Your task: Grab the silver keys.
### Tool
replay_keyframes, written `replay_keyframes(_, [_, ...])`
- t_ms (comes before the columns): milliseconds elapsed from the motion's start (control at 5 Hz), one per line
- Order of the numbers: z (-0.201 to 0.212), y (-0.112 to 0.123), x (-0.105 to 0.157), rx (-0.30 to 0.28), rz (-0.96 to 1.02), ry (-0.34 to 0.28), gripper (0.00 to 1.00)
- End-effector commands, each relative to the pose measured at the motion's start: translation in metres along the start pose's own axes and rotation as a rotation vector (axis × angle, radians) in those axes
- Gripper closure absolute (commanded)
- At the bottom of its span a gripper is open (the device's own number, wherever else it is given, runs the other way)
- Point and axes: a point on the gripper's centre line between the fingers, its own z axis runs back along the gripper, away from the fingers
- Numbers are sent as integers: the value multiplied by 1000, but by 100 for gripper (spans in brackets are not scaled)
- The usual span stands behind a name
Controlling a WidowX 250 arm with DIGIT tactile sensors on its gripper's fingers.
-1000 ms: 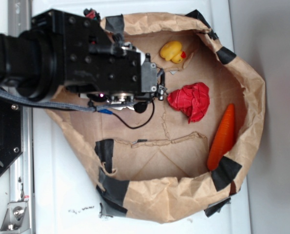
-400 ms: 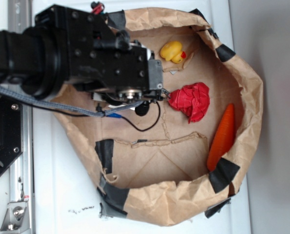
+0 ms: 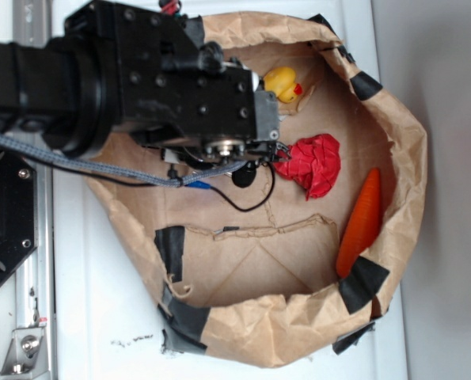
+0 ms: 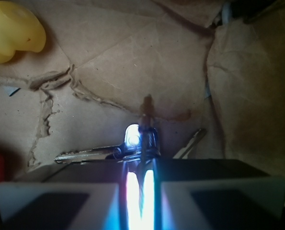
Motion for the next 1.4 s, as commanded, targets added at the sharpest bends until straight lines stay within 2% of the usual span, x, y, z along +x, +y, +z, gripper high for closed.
replay_keyframes(0, [40, -5, 10, 7, -54, -3, 100])
replay_keyframes(200, [91, -17, -8, -131, -127, 159, 100])
replay_keyframes(400, [142, -18, -11, -332, -355, 164, 100])
replay_keyframes(800, [129, -29, -3, -286, -382, 84, 100])
replay_keyframes(1000, [126, -24, 3, -249, -416, 35, 100])
replay_keyframes(1200, [126, -16, 8, -236, -435, 11, 100])
